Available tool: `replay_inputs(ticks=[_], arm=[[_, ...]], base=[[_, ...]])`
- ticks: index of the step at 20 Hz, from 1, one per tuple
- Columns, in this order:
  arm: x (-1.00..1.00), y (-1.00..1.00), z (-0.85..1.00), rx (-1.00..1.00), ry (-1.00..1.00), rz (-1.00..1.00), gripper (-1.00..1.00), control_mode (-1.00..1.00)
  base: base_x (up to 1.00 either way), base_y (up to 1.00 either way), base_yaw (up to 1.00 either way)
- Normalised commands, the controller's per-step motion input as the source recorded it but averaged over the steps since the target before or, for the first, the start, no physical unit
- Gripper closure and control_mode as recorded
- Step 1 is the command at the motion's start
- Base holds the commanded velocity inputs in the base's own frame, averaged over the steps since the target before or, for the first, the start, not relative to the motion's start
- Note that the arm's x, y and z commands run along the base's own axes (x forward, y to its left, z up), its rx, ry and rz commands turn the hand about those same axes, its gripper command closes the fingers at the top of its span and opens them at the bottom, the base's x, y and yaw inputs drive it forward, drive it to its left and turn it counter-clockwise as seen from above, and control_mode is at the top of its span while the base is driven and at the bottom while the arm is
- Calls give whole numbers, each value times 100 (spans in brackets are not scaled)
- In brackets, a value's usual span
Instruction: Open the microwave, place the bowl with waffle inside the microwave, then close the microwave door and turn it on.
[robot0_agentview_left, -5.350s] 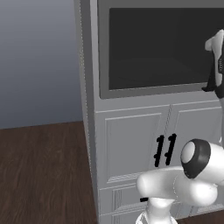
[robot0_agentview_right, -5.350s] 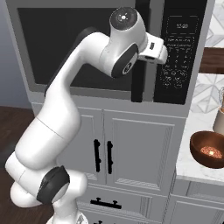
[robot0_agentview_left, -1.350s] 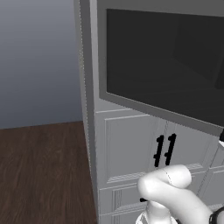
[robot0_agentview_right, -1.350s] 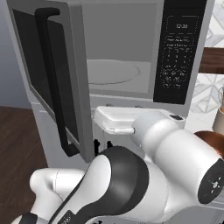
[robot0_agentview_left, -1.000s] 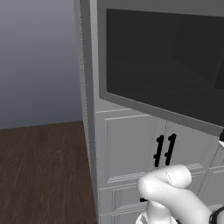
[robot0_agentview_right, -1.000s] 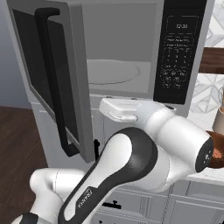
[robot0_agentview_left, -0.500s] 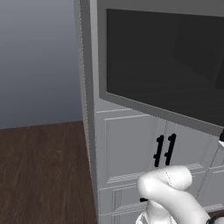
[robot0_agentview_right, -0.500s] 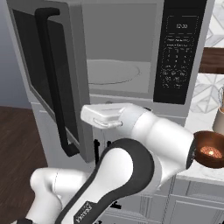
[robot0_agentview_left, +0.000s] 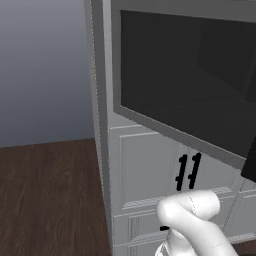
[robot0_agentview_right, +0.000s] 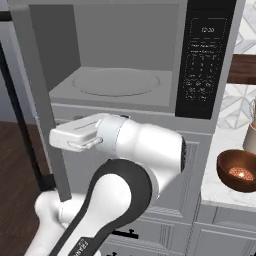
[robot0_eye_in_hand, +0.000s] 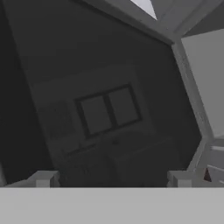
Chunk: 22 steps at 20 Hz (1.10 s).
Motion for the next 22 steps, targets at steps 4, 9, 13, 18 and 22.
replay_inputs(ticks=[4,9,13,18,22], arm=[[-46,100,0,0,-10,13,-100,-100],[-63,100,3,-1,-11,8,-100,-100],[-54,100,10,-4,-11,2,-100,-100],[-42,100,21,-9,-9,0,-100,-100],[-26,100,11,-13,-5,-2,-100,-100]], base=[[0,0,0],[0,0,0],[0,0,0],[0,0,0],[0,0,0]])
